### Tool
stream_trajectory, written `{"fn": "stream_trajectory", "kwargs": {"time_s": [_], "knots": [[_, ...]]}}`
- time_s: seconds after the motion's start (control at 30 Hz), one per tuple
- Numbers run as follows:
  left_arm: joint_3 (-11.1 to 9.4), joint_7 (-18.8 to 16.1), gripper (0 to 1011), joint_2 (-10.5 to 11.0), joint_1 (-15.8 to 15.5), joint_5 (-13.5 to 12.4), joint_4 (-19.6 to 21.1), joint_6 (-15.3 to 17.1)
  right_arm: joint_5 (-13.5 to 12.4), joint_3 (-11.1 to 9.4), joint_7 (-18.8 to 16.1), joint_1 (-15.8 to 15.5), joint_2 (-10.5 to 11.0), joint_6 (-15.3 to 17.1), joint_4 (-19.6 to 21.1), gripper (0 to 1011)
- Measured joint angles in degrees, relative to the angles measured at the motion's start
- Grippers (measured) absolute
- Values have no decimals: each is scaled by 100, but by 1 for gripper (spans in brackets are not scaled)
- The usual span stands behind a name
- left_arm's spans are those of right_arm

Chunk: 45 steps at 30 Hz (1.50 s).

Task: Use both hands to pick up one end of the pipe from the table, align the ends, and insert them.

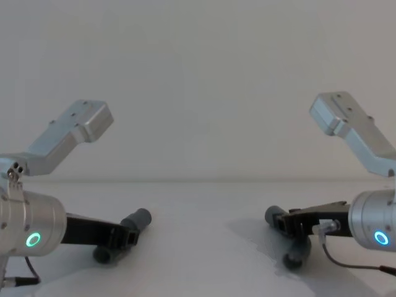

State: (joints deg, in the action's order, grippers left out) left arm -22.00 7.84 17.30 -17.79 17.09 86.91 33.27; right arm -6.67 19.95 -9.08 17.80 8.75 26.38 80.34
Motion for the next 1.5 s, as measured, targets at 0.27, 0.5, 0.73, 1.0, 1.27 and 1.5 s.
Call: {"fn": "stream_trajectory", "kwargs": {"time_s": [0.27, 0.5, 0.73, 1.0, 1.27, 1.5], "knots": [[-126, 214, 315, 149, -101, -119, 14, -86, 23, -15, -107, -29, 65, -374, 20, 241], [-301, 608, 314, 391, -291, -255, 91, -248, 16, -100, -318, -55, 209, -870, 136, 241], [-515, 1074, 315, 706, -516, -468, 219, -519, 0, -173, -524, -61, 374, -1345, 226, 241], [-709, 1471, 315, 1013, -723, -743, 350, -882, 10, -215, -802, -24, 657, -2081, 260, 232], [-965, 1913, 314, 1388, -1016, -1166, 511, -1327, 106, -205, -1084, 64, 932, -2869, 187, 232], [-1177, 2237, 314, 1681, -1280, -1562, 631, -1731, 230, -132, -1414, 199, 1204, -3767, -3, 232]]}}
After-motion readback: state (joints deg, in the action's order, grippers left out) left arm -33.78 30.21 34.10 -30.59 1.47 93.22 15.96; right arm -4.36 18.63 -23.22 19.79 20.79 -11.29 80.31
